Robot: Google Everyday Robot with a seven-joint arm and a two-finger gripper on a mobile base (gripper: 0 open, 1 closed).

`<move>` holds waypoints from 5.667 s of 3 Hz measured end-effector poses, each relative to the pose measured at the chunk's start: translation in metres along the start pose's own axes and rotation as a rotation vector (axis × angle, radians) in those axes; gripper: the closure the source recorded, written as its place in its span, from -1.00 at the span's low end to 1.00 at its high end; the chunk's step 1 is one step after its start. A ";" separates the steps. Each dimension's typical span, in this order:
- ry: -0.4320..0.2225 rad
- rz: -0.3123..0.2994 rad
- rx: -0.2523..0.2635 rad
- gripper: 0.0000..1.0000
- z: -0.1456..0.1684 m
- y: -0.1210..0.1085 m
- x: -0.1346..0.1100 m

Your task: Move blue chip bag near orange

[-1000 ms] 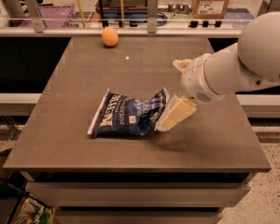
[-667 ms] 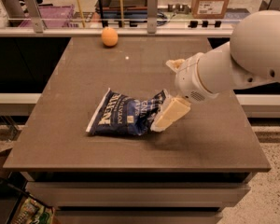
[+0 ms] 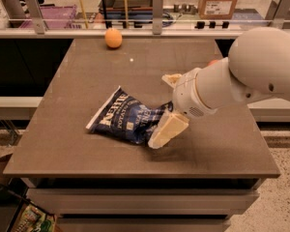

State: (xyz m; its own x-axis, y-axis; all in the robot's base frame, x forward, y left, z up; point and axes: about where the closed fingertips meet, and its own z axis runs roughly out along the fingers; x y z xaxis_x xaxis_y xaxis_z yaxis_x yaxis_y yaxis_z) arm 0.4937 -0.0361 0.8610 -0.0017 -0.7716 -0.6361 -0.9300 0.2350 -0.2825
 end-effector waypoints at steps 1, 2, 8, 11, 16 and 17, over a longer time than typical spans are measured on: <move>0.000 -0.002 -0.001 -0.94 0.000 0.001 -0.001; 0.000 -0.006 0.001 -0.59 -0.001 0.001 -0.003; 0.033 -0.042 0.004 1.00 -0.015 -0.007 -0.016; 0.157 -0.185 0.102 1.00 -0.068 -0.083 -0.070; 0.120 -0.183 0.309 1.00 -0.060 -0.257 -0.061; 0.123 -0.177 0.308 1.00 -0.035 -0.272 -0.054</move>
Offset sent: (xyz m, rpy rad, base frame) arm -0.0005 0.0008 0.0004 -0.0009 -0.0007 0.0017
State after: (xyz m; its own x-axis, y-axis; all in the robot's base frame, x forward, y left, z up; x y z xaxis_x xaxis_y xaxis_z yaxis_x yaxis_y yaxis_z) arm 0.7337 -0.0791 0.9978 0.0875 -0.8771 -0.4722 -0.7658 0.2439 -0.5950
